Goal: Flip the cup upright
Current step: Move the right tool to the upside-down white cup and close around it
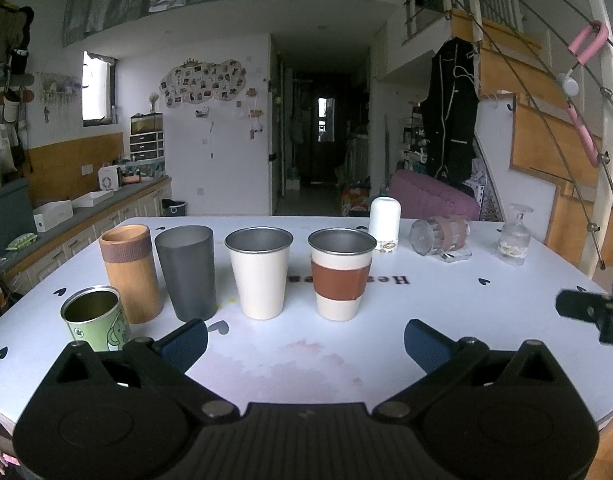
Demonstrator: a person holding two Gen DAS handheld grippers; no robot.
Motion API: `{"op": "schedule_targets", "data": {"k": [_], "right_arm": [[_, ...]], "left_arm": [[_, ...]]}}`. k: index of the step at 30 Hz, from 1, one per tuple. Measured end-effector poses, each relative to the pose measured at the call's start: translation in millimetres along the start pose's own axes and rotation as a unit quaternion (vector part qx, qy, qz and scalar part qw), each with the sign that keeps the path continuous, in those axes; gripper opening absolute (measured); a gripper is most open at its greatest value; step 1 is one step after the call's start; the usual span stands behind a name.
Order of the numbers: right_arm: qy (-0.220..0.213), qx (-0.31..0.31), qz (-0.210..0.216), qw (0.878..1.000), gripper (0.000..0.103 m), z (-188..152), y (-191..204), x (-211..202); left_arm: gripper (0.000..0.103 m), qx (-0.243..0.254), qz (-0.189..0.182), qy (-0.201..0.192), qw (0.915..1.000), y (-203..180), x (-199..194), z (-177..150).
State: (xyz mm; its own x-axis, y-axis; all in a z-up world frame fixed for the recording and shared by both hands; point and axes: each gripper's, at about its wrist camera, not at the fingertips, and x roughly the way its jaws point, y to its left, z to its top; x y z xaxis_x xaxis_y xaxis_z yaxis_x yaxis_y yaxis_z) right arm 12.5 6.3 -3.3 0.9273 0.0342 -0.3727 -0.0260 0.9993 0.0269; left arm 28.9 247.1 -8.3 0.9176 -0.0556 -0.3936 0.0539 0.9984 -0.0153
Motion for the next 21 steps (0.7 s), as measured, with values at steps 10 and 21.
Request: {"op": "schedule_targets", "data": {"k": [10, 21], "right_arm": [[0.001, -0.004, 0.008, 1.0, 0.103, 31.0, 4.5, 59.7], [0.008, -0.013, 0.009, 1.0, 0.103, 92.0, 16.4, 182.3]], "left_arm": [[0.103, -0.003, -0.006, 0.006, 1.0, 17.4, 6.6, -16.9], [0.103, -0.027, -0.002, 0.017, 0.9995, 47.9, 27.7, -30.3]]}}
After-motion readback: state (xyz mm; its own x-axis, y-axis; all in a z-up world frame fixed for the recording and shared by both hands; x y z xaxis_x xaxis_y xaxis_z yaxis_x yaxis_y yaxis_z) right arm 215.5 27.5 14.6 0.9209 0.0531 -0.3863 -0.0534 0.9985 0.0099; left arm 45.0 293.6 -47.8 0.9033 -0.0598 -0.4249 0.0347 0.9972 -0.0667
